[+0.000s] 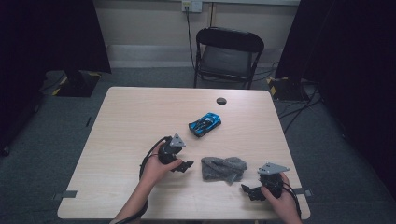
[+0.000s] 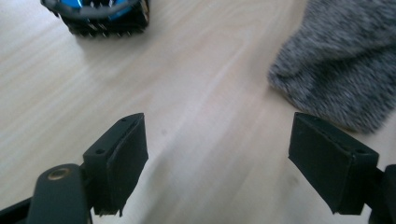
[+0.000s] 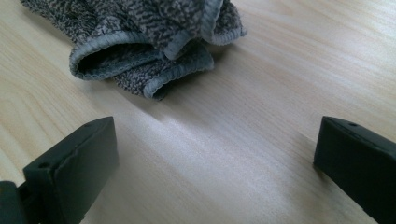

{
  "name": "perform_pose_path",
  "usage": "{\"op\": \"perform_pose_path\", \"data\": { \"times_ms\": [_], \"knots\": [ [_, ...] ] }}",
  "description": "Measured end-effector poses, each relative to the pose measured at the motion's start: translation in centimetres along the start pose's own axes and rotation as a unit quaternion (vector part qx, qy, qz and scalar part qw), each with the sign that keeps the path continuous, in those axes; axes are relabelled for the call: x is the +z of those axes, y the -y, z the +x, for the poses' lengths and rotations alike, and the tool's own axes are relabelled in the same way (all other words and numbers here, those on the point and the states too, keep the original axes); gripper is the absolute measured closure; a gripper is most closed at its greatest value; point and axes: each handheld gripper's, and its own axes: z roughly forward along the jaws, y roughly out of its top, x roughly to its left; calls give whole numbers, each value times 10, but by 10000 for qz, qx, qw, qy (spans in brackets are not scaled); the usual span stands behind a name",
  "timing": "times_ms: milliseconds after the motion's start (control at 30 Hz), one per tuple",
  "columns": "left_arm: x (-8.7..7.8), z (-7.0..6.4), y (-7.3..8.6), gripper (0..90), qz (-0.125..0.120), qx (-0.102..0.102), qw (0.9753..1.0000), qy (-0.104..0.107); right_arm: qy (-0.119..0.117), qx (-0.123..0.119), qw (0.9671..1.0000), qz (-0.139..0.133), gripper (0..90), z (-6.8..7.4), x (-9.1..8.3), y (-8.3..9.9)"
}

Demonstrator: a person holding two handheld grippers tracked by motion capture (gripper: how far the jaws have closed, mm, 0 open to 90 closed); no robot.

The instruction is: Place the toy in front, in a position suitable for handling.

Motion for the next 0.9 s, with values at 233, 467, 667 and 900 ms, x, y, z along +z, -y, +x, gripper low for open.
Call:
{"op": "perform_pose_path", "data": {
  "times_ms": [233,467,667,900],
  "knots": [
    [15,18,-23,190,-74,4,10000,-6,6,-2,10000,5,0,0,0,0],
    [28,26,-40,186,-123,-12,9999,-7,5,0,10000,5,0,0,0,0],
    [35,31,-58,184,-127,64,9999,21,6,-1,10000,4,0,0,0,0],
    [43,37,-73,185,-83,73,9999,-53,-9,-5,10000,-8,0,0,0,0]
  ]
}}
